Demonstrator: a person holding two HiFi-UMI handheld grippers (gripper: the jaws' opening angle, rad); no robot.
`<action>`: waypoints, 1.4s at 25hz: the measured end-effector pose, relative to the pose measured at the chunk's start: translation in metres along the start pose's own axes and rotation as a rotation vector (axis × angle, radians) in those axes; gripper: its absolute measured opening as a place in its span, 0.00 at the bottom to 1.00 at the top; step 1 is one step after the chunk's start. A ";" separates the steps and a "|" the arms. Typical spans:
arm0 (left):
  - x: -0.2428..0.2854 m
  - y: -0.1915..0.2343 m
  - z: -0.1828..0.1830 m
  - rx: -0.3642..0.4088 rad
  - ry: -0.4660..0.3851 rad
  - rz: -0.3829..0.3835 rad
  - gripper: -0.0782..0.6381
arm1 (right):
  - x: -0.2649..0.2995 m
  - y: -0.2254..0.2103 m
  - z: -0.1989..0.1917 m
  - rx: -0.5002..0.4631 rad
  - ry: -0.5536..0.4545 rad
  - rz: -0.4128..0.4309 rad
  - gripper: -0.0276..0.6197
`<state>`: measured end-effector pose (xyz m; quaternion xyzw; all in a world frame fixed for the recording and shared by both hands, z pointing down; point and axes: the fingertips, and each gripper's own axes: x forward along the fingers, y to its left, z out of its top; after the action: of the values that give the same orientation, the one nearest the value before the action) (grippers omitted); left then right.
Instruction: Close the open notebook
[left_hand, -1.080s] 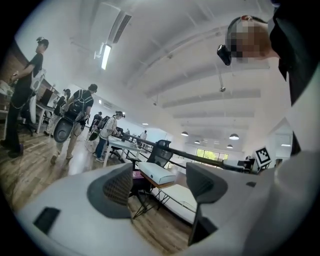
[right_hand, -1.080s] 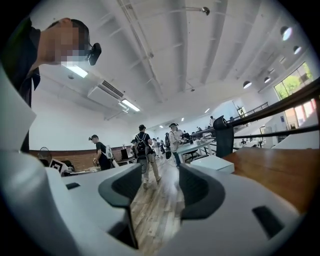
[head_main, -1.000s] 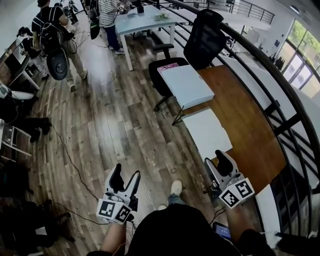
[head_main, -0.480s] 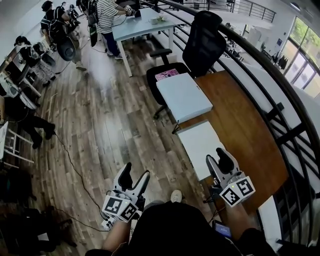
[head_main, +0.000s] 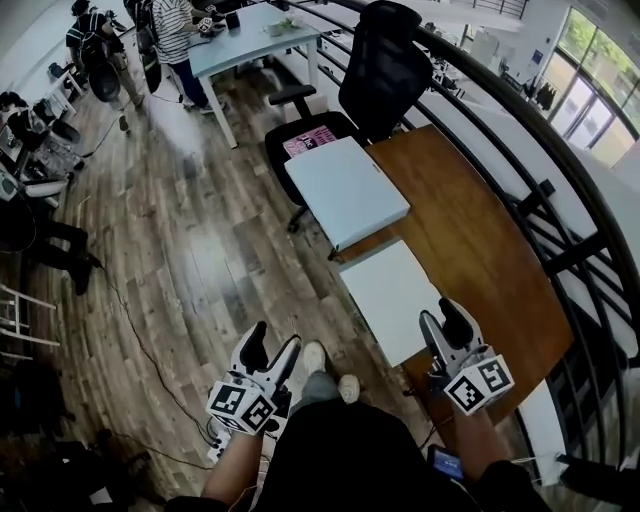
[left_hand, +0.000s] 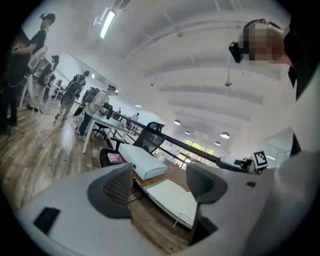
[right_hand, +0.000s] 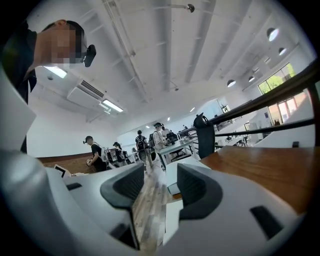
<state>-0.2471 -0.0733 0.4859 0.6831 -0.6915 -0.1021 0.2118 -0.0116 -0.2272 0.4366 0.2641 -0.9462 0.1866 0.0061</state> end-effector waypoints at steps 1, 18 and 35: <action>0.007 0.001 -0.003 0.002 0.017 -0.020 0.56 | 0.001 -0.002 0.000 0.002 0.001 -0.011 0.35; 0.138 0.030 -0.074 -0.105 0.298 -0.195 0.56 | 0.005 -0.045 -0.029 0.106 0.070 -0.211 0.34; 0.228 0.043 -0.169 -0.321 0.499 -0.269 0.56 | -0.054 -0.092 -0.067 0.192 0.140 -0.409 0.31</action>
<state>-0.2074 -0.2712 0.6897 0.7303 -0.4968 -0.0662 0.4643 0.0754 -0.2494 0.5254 0.4361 -0.8482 0.2885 0.0840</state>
